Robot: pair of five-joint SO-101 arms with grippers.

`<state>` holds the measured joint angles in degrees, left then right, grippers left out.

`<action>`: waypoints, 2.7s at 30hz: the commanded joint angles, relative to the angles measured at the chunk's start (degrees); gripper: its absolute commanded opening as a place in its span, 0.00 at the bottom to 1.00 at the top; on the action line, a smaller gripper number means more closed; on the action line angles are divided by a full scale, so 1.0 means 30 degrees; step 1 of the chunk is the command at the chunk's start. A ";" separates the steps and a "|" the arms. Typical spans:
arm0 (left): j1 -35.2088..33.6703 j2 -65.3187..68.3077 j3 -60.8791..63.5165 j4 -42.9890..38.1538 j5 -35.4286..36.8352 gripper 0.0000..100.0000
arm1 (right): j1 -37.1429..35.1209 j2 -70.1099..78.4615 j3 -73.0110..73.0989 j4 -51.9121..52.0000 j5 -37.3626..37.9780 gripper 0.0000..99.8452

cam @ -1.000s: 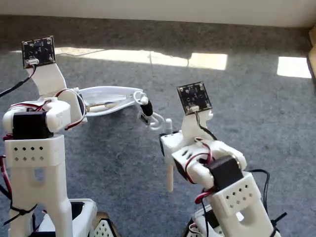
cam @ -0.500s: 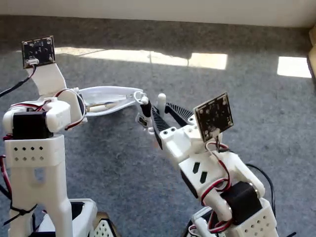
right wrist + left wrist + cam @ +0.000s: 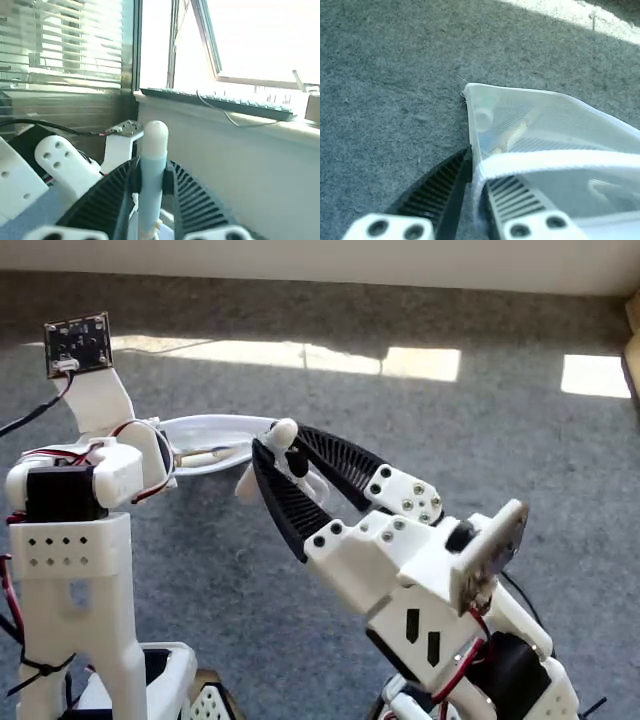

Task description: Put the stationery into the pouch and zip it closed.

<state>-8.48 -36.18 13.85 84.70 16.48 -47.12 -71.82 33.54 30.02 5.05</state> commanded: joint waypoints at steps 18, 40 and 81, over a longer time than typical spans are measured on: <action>0.0337 -0.0190 -0.0396 -0.0440 -0.0176 0.01 | 0.0073 0.6168 0.1158 -0.6462 0.3048 0.00; 0.0337 -0.0190 -0.0396 -0.0440 -0.0205 0.01 | 0.0571 0.7927 0.3121 -0.3267 0.8527 0.21; 0.0337 -0.0190 0.0308 -0.0879 -0.0234 0.01 | 0.2799 0.2769 0.2623 0.5729 0.3985 0.21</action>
<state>-8.48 -36.18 14.90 83.74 16.48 -39.47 -62.68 38.90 52.70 17.71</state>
